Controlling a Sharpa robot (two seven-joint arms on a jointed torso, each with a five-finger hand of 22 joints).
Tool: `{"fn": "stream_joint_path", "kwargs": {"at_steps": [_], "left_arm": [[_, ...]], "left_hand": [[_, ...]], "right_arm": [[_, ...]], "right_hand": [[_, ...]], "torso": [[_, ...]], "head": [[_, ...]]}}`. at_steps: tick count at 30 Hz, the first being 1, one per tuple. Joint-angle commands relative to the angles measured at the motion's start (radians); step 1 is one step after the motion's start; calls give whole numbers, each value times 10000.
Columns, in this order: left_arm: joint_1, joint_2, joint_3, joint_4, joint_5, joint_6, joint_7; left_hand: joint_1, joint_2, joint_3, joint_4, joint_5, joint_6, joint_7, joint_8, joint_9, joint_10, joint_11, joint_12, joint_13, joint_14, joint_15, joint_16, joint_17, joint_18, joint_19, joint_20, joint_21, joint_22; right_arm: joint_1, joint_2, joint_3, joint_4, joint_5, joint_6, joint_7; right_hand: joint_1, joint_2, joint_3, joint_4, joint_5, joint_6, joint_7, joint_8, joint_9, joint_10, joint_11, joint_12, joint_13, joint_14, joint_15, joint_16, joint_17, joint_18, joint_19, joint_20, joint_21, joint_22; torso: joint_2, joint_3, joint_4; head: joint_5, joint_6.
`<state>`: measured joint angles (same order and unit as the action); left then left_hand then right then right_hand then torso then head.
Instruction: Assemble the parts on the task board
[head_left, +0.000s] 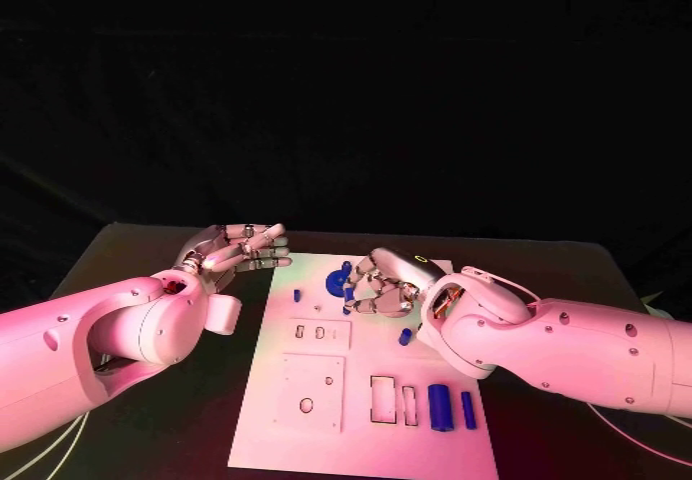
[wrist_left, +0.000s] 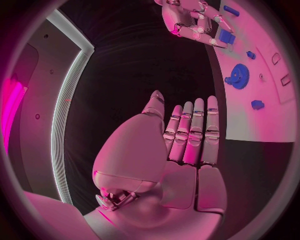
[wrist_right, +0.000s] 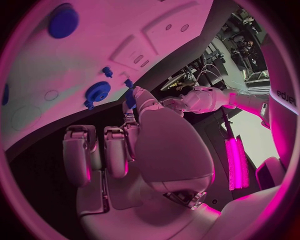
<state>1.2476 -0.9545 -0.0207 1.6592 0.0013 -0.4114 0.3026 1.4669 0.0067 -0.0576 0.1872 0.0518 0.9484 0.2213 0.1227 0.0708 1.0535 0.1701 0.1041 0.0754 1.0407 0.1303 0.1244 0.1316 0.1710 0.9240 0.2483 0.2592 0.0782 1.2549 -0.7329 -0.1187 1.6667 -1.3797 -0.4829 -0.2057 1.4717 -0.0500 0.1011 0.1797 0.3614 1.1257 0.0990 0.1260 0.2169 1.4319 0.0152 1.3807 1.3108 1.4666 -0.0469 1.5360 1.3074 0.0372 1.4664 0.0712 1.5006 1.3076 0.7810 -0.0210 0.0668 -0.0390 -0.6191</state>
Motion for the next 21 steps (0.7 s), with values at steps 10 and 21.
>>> {"fn": "stream_joint_path", "kwargs": {"at_steps": [10, 21], "left_arm": [[4, 177, 1, -103, 18, 114, 99], [5, 187, 1, -86, 18, 112, 85]], "left_hand": [[8, 19, -39, -1, -31, 11, 59, -63, -9, 13, 44, -46, -8, 0, 77, -44, 16, 130, -8, 76, -59, -11], [11, 24, -39, -2, -30, 14, 58, -64, -9, 15, 44, -48, -8, 1, 77, -47, 17, 130, -9, 76, -60, -12]], "right_arm": [[-342, 878, -117, -462, -1578, 489, -787], [-615, 1210, -152, -733, -1915, 640, -738]], "right_hand": [[-49, 75, 41, 43, -34, 85, -91, 84, 152, 56, -30, 40, 710, 890, -46, 38, 1981, -156, 490, -99, 27, 2025], [-92, 9, 24, 39, -42, 61, -88, 79, 161, 63, -29, 46, 718, 897, -46, 51, 2008, -161, 505, -102, 44, 2043]], "torso": [[7, 15, 6], [17, 8, 3]], "head": [[347, -166], [420, -312]]}}
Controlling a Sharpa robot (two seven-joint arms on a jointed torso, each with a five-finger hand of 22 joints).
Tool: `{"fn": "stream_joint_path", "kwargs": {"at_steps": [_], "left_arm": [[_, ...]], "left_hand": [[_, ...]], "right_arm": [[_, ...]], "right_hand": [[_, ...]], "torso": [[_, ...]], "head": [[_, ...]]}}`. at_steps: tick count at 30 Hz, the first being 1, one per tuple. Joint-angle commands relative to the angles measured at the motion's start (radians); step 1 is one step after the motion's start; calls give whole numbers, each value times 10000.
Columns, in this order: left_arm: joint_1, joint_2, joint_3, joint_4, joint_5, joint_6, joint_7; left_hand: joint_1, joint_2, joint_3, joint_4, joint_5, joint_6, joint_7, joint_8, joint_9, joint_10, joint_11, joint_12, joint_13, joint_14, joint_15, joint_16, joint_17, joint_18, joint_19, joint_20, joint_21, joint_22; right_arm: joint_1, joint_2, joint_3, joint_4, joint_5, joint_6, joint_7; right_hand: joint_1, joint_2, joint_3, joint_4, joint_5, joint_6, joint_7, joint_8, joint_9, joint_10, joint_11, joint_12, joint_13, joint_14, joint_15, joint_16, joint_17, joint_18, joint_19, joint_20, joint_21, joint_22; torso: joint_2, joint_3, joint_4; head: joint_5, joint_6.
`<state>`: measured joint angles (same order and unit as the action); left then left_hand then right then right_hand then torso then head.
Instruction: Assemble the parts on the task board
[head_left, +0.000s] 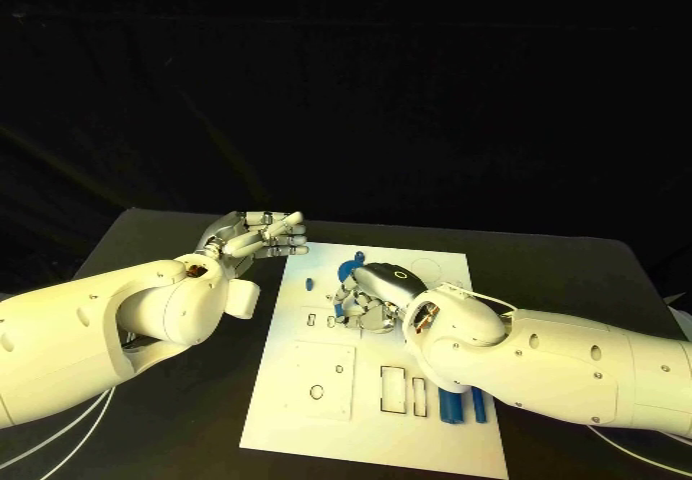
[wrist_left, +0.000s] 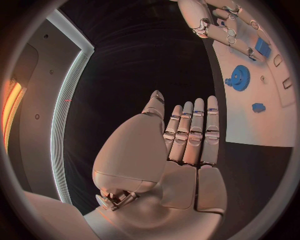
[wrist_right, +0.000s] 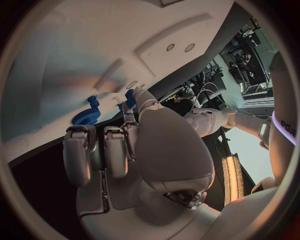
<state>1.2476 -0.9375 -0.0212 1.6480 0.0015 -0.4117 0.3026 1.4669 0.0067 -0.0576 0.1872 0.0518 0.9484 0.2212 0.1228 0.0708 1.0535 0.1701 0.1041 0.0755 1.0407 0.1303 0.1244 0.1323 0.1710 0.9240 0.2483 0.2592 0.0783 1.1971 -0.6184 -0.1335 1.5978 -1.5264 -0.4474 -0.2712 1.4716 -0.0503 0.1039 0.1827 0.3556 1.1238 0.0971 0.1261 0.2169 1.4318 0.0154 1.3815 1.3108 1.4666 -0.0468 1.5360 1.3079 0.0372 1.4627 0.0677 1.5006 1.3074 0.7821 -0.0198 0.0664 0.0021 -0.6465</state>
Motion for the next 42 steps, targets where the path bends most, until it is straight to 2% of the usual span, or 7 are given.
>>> {"fn": "stream_joint_path", "kwargs": {"at_steps": [1, 6, 11, 26, 38, 42], "left_arm": [[5, 18, 6, 30, 17, 113, 87], [6, 10, 6, 54, 17, 105, 93], [6, -14, 6, 67, 17, 96, 90], [6, -49, 6, 88, 17, 100, 76], [6, -64, 6, 90, 17, 120, 34], [6, -72, 6, 93, 17, 124, 29]], "left_hand": [[11, 24, -39, -2, -30, 13, 58, -65, -9, 15, 44, -48, -8, 1, 77, -47, 10, 130, -9, 76, -60, -13], [11, 24, -39, -2, -30, 13, 58, -65, -9, 15, 44, -48, -8, 1, 77, -47, 10, 130, -9, 76, -60, -13], [11, 24, -39, -2, -30, 13, 58, -65, -9, 15, 44, -48, -8, 1, 77, -47, 10, 130, -9, 76, -60, -13], [11, 24, -39, -2, -30, 13, 58, -65, -9, 15, 44, -48, -8, 1, 77, -47, 10, 130, -9, 76, -60, -13], [14, 31, -46, -3, -30, 16, 57, -71, -9, 18, 43, -54, -7, 2, 77, -56, 12, 130, -10, 78, -64, -16], [14, 31, -46, -3, -30, 16, 57, -71, -9, 18, 43, -54, -7, 2, 77, -56, 12, 130, -10, 78, -64, -16]], "right_arm": [[-50, 87, -7, -64, -462, 314, -90], [-122, 154, -19, -154, -541, 439, -150], [-170, 190, -23, -153, -592, 507, -201], [-198, 104, -25, -33, -841, 675, -579], [-207, 5, -25, 186, -1008, 445, -835], [-211, -40, -25, 237, -1083, 428, -981]], "right_hand": [[-91, 12, -3, 9, 16, 80, -68, 79, 161, 64, -31, 37, 718, 897, -47, 51, 2003, -161, 542, -67, 44, 2045], [-101, 5, -5, 11, 11, 77, -66, 78, 162, 65, -30, 38, 720, 896, -47, 48, 1996, -160, 540, -67, 41, 2043], [-151, -28, -18, 24, -21, 71, -62, 81, 171, 66, -26, 38, 721, 896, -44, 47, 1995, -158, 534, -67, 33, 2037], [-264, -88, -48, 65, -65, 47, -53, 80, 184, 55, -16, 23, 712, 887, -37, 27, 1955, -152, 518, -65, 11, 2022], [-322, -114, -58, 86, -63, 90, -71, 113, 207, 51, -24, 15, 707, 882, -38, 17, 1935, -152, 518, -63, 9, 2023], [-341, -113, -54, 94, -55, 117, -86, 133, 220, 53, -34, 16, 709, 881, -43, 15, 1933, -152, 519, -65, 9, 2025]], "torso": [[3, -8, 12], [9, 1, 24], [6, -1, 4], [0, 4, 12], [10, 11, 15], [0, 0, 5]], "head": [[3, -47], [12, -90], [23, -117], [60, -186], [73, -213], [65, -220]]}}
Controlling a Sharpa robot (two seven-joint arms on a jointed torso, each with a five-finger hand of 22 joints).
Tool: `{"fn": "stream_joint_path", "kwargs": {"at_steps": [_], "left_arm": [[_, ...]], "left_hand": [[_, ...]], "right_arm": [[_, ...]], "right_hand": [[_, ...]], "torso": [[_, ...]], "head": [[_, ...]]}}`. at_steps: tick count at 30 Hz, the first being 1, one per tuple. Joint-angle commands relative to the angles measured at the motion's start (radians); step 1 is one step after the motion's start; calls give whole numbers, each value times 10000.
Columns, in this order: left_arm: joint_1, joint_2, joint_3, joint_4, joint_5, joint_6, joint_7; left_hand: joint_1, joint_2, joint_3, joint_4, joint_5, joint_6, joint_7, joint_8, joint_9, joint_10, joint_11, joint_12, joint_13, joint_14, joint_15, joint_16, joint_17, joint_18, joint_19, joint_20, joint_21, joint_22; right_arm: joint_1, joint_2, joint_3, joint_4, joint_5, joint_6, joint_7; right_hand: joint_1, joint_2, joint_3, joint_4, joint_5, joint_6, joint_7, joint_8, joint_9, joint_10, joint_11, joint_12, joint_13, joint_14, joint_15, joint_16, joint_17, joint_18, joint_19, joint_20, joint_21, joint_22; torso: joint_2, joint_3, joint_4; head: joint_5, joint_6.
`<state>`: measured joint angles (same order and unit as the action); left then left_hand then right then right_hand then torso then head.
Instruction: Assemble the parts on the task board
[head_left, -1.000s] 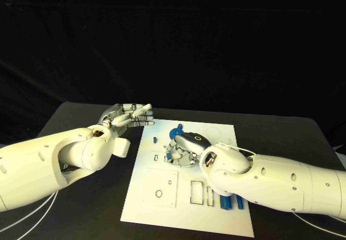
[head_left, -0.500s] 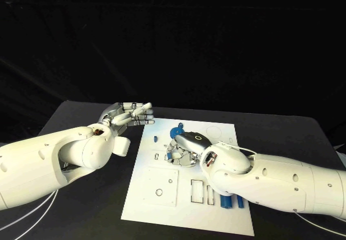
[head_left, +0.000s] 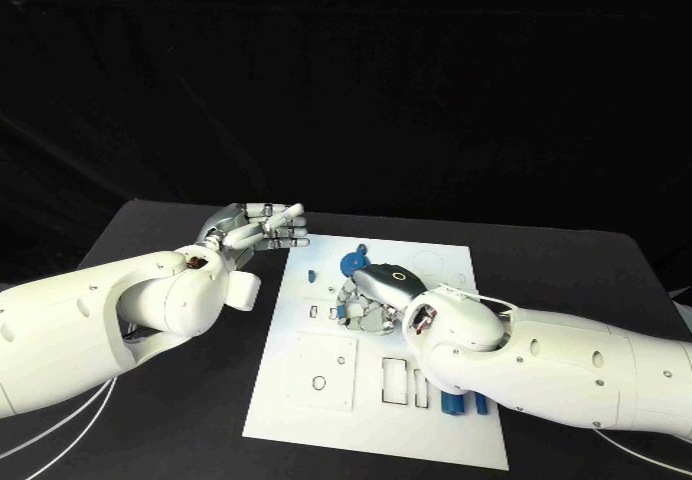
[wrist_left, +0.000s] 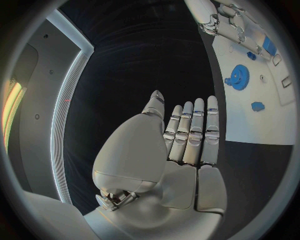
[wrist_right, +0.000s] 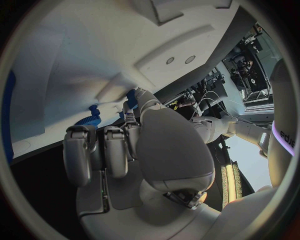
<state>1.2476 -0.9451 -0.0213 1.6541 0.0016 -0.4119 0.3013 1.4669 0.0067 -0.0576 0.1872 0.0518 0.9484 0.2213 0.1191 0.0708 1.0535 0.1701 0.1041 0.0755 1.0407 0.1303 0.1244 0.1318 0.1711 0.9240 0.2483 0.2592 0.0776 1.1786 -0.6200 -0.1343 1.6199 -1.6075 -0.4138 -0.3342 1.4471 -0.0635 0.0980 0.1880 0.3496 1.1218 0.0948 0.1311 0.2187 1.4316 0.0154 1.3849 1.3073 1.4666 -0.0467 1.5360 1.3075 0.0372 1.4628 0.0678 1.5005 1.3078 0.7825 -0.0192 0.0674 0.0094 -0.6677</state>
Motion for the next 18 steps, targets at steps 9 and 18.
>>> {"fn": "stream_joint_path", "kwargs": {"at_steps": [9, 18], "left_arm": [[6, 9, 6, 53, 16, 139, 47], [6, -2, 6, 57, 16, 156, 24]], "left_hand": [[14, 31, -46, -4, -30, 16, 56, -34, -8, 18, 43, -54, -7, 2, 78, -56, 17, 129, -10, 78, -64, -9], [14, 31, -46, -4, -30, 16, 56, -34, -8, 18, 43, -54, -7, 2, 78, -56, 17, 129, -10, 78, -64, -9]], "right_arm": [[-28, -36, -17, -22, -273, 298, -464], [-29, 2, -17, -5, -284, 256, -500]], "right_hand": [[-153, -11, -11, 63, -13, 146, -70, 98, 216, 47, -43, -32, 733, 880, -52, 12, 1930, -151, 517, -70, 6, 2020], [-183, -41, -23, 72, -26, 132, -68, 96, 221, 34, -44, -51, 716, 877, -55, 5, 1918, -146, 505, -73, -10, 2008]], "torso": [[-4, -7, 1], [4, -6, 8]], "head": [[-2, -15], [-9, -21]]}}
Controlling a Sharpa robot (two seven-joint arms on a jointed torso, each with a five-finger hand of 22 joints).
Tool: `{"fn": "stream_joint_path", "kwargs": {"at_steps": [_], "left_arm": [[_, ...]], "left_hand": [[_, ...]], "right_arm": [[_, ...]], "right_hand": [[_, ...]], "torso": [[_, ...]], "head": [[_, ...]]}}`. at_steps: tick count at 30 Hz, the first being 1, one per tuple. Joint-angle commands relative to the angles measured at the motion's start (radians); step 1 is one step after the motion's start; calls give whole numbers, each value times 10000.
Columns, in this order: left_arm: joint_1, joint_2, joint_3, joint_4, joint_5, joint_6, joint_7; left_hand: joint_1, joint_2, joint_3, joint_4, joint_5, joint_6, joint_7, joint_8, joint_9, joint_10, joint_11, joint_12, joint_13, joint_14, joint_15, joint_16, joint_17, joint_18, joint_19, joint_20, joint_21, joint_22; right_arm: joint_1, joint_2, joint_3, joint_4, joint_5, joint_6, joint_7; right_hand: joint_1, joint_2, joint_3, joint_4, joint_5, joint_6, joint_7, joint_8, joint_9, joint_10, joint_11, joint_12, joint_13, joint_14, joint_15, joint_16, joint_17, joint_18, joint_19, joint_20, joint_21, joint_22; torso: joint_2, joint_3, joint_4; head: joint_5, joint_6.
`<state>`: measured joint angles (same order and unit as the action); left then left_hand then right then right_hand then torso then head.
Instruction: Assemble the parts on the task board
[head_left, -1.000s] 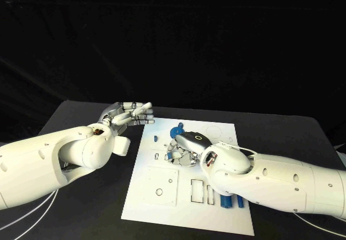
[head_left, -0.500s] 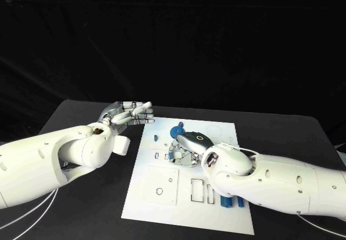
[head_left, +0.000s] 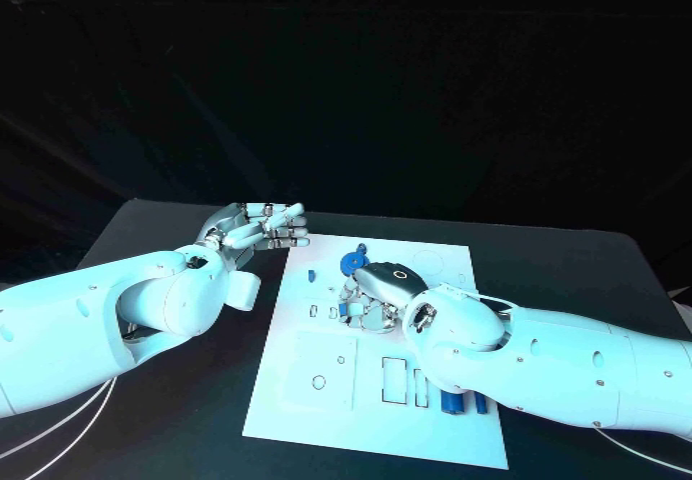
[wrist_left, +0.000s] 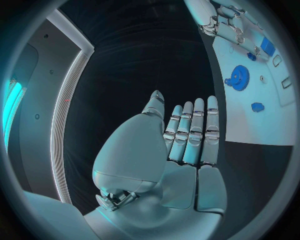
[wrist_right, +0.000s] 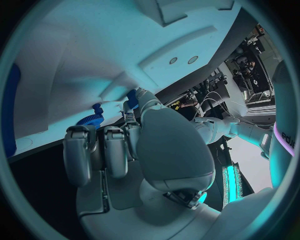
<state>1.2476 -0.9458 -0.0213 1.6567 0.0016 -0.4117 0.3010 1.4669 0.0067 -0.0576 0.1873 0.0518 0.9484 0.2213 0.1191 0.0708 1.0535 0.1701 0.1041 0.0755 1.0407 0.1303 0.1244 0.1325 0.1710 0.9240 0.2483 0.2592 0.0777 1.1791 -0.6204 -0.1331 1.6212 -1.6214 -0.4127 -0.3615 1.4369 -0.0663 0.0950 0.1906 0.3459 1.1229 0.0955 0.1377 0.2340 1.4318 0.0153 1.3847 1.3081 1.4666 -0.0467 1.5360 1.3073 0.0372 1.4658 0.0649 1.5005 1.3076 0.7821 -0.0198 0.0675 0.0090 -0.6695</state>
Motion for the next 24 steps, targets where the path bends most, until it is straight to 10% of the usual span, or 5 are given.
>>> {"fn": "stream_joint_path", "kwargs": {"at_steps": [1, 24], "left_arm": [[6, 3, 6, 31, 16, 158, 22], [6, -34, 6, 44, 16, 206, -28]], "left_hand": [[15, 32, -48, -5, -30, 16, 56, -36, -8, 18, 43, -57, -7, 2, 78, -59, 10, 130, -11, 78, -65, -11], [17, 36, -52, -6, -30, 16, 56, -40, -8, 17, 43, -62, -7, 1, 79, -65, 11, 129, -13, 80, -68, -13]], "right_arm": [[-35, 7, -29, -21, -151, 250, -247], [-35, 66, -29, -67, -181, 258, -353]], "right_hand": [[-102, -40, -3, 51, 6, 93, -68, 20, 68, 18, -39, -66, 694, 875, -55, 2, 1914, -143, 465, -45, -22, 2001], [-354, -356, -77, 150, -26, -478, 173, -247, 5, -259, 155, -386, 425, 831, 88, -95, 1738, -84, 306, 49, -241, 1841]], "torso": [[7, -1, 7], [8, 2, 3]], "head": [[-4, -2], [-3, -24]]}}
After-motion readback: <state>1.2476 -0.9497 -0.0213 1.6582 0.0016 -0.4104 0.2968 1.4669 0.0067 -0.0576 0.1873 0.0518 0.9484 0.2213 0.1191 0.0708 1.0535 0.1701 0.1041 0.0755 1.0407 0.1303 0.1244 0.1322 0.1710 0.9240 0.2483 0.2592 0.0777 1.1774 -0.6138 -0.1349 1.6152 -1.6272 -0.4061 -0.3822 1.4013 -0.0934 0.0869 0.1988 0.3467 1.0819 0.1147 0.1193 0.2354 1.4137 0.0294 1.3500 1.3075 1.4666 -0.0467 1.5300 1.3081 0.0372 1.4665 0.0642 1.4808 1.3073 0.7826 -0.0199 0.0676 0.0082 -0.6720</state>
